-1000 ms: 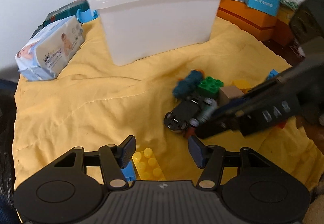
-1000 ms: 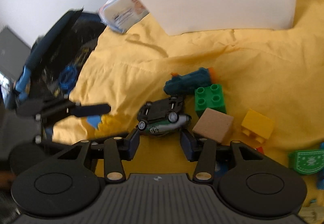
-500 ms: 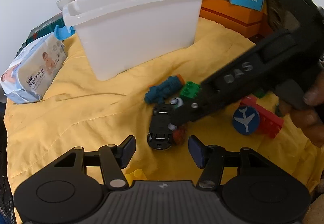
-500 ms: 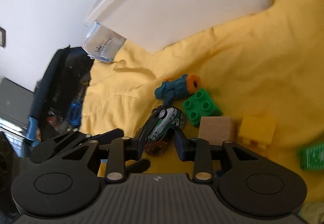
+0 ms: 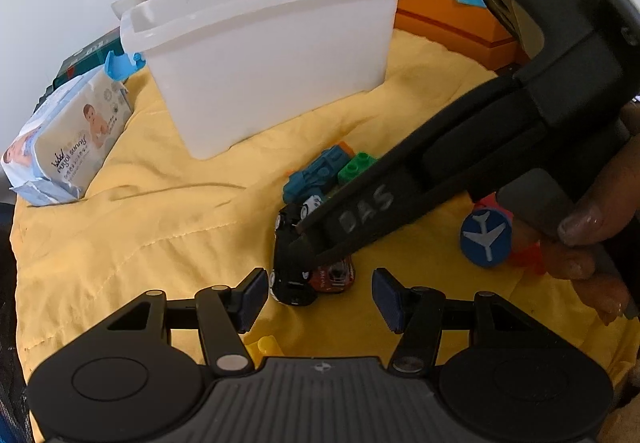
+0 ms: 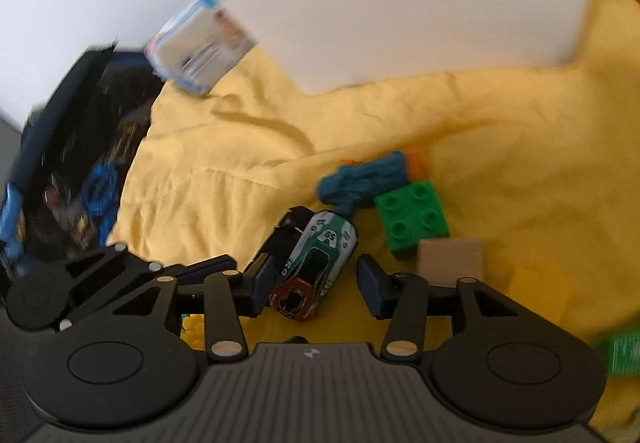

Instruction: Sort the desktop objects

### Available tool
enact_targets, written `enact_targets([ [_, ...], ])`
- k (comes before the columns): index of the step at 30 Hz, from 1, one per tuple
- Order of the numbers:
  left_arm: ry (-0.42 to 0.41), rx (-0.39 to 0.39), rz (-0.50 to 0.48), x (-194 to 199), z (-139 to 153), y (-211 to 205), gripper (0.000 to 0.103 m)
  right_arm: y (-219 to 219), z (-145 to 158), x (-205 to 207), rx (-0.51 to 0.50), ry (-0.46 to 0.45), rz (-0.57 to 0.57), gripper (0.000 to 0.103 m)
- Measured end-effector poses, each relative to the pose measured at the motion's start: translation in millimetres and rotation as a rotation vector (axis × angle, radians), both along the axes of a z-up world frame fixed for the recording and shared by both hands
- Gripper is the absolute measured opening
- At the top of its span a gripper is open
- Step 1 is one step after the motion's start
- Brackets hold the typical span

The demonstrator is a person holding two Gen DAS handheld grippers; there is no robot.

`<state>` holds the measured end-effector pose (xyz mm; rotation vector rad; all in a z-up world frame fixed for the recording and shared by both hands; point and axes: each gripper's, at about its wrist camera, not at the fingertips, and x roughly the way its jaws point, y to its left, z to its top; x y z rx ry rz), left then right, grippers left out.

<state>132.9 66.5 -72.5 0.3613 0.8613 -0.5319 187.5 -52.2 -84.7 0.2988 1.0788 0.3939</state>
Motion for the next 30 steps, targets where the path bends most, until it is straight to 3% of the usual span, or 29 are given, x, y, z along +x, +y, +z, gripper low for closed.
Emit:
enact_targets([
  [5,-0.009,0.021,0.009,2,1,1,0.063,-8,11,-12,-0.040,-0.025,0.081,0.036],
  [8,0.017,-0.001,-0.020,1,2,0,0.064,-23,15,-20,-0.020,-0.004,0.102,0.035],
  [12,0.012,0.029,-0.069,-4,5,-2,0.063,-31,18,-27,-0.048,-0.004,0.156,0.031],
  [16,0.040,-0.036,-0.076,3,24,13,0.063,-38,30,-44,-0.108,-0.063,0.195,0.031],
  [20,0.009,-0.027,0.025,21,29,21,0.062,-39,38,-62,-0.124,-0.065,0.287,0.031],
  [23,0.014,0.009,0.130,38,17,15,0.062,-27,41,-80,-0.259,-0.102,0.412,0.031],
  [25,0.049,0.016,0.134,46,7,7,0.061,-17,44,-86,-0.330,-0.104,0.490,0.031],
  [26,0.064,0.012,0.124,48,2,3,0.057,-15,46,-88,-0.354,-0.096,0.521,0.031],
  [28,0.094,0.016,0.083,47,-6,-10,0.039,-10,48,-93,-0.412,-0.100,0.567,0.031],
  [29,0.104,0.023,0.065,43,-8,-14,0.023,-9,50,-95,-0.432,-0.104,0.577,0.031],
  [30,0.099,0.032,0.045,38,-8,-19,0.021,-8,50,-96,-0.442,-0.102,0.583,0.031],
])
